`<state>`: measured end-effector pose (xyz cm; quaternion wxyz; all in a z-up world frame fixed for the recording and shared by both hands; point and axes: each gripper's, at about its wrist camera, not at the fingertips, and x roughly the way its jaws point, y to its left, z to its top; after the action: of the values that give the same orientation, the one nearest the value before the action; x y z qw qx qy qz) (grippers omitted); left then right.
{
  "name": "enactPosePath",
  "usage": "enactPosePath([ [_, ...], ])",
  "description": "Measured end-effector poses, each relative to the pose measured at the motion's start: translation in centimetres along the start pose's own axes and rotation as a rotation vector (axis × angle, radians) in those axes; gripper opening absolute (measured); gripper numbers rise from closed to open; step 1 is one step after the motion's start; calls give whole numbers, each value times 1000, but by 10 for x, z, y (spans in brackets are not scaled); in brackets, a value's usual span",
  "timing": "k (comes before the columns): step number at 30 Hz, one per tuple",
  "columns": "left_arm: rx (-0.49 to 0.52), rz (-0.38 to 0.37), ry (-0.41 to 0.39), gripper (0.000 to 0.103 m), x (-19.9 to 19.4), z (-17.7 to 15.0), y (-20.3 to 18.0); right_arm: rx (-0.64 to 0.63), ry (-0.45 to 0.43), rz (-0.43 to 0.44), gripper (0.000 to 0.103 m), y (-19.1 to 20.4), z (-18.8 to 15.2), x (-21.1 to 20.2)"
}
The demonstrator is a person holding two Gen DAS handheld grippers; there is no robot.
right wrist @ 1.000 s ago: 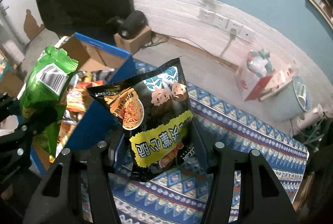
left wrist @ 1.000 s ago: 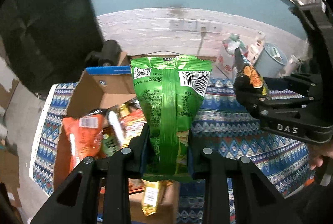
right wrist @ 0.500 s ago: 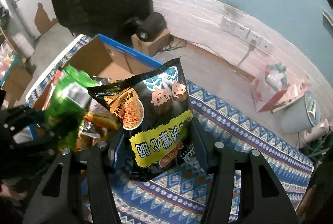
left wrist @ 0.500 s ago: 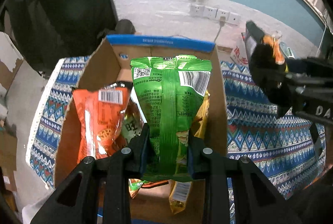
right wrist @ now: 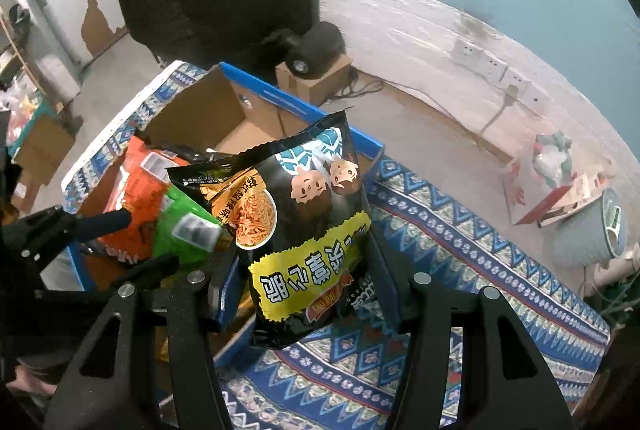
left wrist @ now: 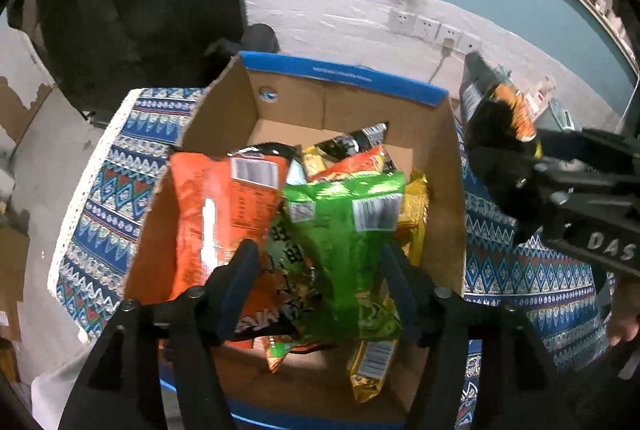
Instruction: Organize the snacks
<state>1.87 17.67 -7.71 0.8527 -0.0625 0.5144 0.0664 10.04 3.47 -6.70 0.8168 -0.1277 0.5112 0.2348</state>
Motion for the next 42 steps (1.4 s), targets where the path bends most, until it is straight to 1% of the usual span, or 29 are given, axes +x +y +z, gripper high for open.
enactPosePath([
  [6,-6,52,-18,71,-9,-1,13,0,17,30,55,13,5,14],
  [12,-34,63,-32,71,-16,-2,29,-18,22,54,55,28,16,28],
  [19,-36,79,-45,71,-24,-5,36,-32,-6,65,55,35,28,33],
  [20,-33,81,-48,71,-25,-6,36,-32,-7,68,58,35,28,33],
  [22,-33,89,-53,75,-28,-7,38,-34,-7,62,58,37,28,31],
  [23,-34,90,-55,75,-30,-7,39,-35,-8,59,61,37,28,31],
  [24,-37,91,-60,76,-32,-7,41,-36,-13,61,65,38,28,29],
  [25,-40,92,-63,76,-34,-7,41,-39,-17,61,66,39,28,28],
  [27,-43,92,-69,77,-39,-7,43,-41,-24,55,67,41,29,23],
  [29,-46,96,-78,80,-44,-7,44,-35,-32,53,67,41,27,16],
  [31,-43,99,-92,81,-50,-7,44,-28,-43,50,68,42,25,8],
  [33,-40,101,-98,81,-55,-7,44,-25,-55,43,72,43,22,0],
  [35,-35,98,-106,82,-59,-7,43,-29,-70,29,73,46,18,-10],
  [38,-25,104,-115,86,-66,-8,39,-32,-87,13,76,50,14,-22],
  [42,-12,97,-125,86,-75,-9,36,-38,-114,-8,78,52,8,-39],
])
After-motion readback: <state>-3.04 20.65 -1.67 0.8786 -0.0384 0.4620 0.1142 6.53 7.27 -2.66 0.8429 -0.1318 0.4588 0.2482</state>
